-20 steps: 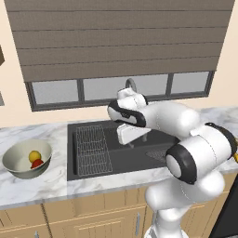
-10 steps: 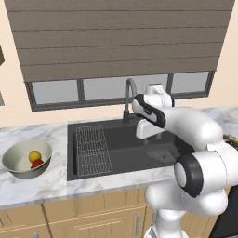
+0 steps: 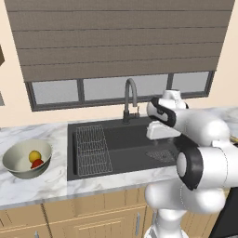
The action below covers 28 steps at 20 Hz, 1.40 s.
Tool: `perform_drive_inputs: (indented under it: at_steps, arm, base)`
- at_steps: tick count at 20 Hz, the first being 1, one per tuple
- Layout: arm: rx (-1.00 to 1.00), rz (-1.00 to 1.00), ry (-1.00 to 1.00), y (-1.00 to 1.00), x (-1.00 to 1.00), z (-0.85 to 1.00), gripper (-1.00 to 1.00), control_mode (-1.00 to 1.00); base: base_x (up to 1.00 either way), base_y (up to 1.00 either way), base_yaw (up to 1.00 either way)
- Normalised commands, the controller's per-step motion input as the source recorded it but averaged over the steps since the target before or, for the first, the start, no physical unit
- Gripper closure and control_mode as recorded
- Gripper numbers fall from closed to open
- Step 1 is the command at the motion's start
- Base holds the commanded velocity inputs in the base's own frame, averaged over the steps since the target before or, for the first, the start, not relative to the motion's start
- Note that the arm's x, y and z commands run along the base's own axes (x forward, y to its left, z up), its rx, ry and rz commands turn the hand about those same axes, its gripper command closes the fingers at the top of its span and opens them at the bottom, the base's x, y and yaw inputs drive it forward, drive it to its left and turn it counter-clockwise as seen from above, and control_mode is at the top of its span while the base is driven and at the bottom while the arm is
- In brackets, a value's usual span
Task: There is a mixed pile of frozen fruits and vegetables on the counter. Locate all the frozen vegetables and place the items in a bowl on the counter. Take all the frozen fruits and defrost them in a running sink.
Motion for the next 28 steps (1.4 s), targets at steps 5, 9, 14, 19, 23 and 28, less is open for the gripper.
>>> perform_drive_inputs:
  at_steps: [5, 9, 14, 19, 23, 28]
  arm:
    - [0.00, -0.22, -0.08, -0.54, 0.00, 0.00, -1.00, -1.00]
    - [-0.02, -0.26, -0.05, -0.45, 0.03, -0.04, -1.00, -1.00]
    - [0.00, -0.15, 0.06, -0.80, 0.31, -0.37, -1.00, -1.00]
    - [-0.01, -0.06, 0.09, -0.79, 0.26, -0.09, -1.00, -1.00]
    - [-0.04, -0.02, 0.06, -0.69, 0.09, 0.01, -1.00, -1.00]
    - [-0.01, 0.00, 0.00, -0.72, -0.05, 0.00, -1.00, -1.00]
  base:
    - [0.00, 0.00, 0.00]
    - [0.00, 0.00, 0.00]
    - [0.00, 0.00, 0.00]
    - [0.00, 0.00, 0.00]
    - [0.00, 0.00, 0.00]
    - [0.00, 0.00, 0.00]
